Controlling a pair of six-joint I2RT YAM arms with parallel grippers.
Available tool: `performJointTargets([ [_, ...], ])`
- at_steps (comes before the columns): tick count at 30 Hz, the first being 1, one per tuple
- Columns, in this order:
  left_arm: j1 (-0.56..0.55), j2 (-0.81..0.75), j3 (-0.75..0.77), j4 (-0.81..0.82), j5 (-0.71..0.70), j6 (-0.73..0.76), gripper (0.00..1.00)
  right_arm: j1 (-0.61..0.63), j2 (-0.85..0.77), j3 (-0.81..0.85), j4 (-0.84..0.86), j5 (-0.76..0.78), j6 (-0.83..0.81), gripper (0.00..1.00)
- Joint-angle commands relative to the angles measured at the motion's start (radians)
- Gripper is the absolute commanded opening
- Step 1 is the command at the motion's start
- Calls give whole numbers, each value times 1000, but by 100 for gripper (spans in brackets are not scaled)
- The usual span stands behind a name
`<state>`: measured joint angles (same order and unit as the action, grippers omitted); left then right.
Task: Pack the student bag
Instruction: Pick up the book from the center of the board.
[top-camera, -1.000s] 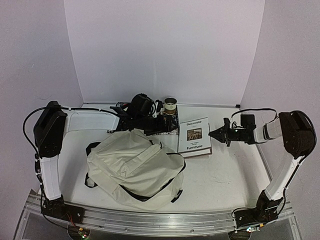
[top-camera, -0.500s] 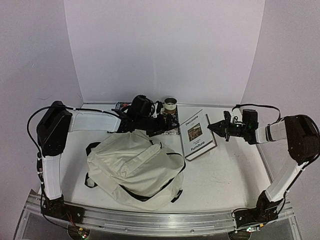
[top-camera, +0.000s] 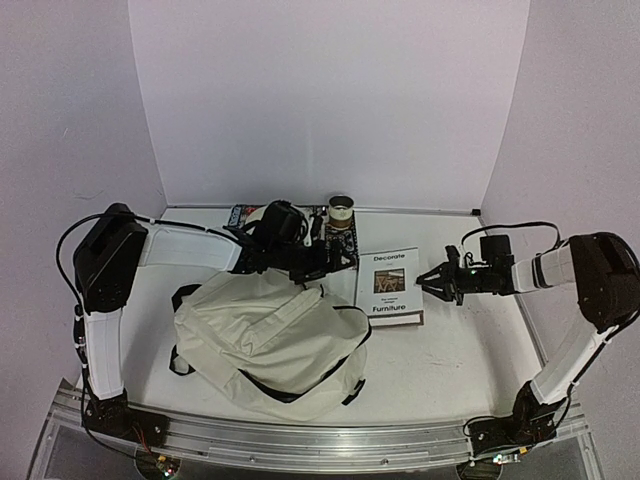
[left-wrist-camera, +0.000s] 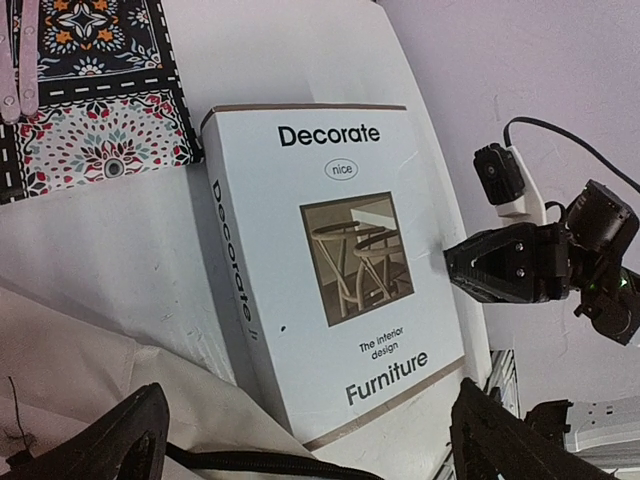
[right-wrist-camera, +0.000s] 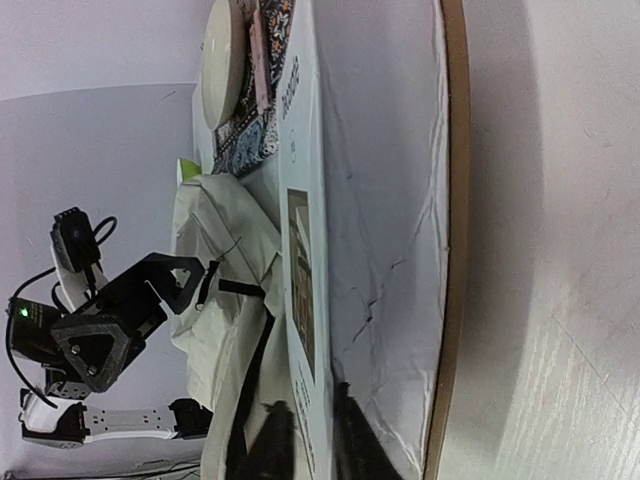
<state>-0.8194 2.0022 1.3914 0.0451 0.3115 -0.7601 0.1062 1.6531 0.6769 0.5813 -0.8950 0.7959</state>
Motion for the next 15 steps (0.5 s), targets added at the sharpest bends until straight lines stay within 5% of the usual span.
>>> performJointTargets([
  [1,-3,-38,-6,39,6,1,99,1,4,24,-109,10,-111,28],
  [15,-3,-53,-30,42,3,13,99,2,145,70,-133,-9,-190,29],
])
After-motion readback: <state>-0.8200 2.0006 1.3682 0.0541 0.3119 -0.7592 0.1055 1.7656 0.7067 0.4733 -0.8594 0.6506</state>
